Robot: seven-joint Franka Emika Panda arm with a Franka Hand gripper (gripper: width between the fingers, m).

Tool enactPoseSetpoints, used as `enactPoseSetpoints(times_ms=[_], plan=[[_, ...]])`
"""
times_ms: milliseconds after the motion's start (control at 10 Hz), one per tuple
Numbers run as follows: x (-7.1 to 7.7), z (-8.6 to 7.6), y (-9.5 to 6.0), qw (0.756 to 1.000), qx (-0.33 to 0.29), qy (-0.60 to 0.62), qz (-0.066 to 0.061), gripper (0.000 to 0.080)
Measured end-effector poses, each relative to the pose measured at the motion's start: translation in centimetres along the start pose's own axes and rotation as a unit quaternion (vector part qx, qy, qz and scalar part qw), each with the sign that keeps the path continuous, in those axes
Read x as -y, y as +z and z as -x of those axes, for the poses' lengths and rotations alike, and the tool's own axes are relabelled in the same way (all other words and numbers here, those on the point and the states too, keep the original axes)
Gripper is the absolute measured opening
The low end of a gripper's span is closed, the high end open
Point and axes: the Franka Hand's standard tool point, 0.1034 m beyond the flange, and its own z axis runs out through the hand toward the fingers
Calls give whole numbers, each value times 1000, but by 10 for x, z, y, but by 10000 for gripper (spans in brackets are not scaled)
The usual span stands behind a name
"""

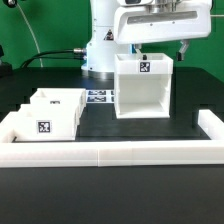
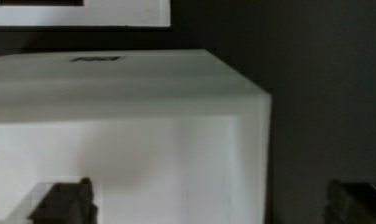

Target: Assemble drawer

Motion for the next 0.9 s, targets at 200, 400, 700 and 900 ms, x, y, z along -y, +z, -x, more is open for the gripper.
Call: enactPoseSetpoints(times_ms=[200, 400, 700, 900], plan=[[1, 0, 0, 1000, 0, 1, 1, 650], [1, 0, 0, 1000, 0, 2, 1, 551], [1, 0, 0, 1000, 0, 1, 1, 215], [1, 0, 0, 1000, 0, 2, 0, 38]])
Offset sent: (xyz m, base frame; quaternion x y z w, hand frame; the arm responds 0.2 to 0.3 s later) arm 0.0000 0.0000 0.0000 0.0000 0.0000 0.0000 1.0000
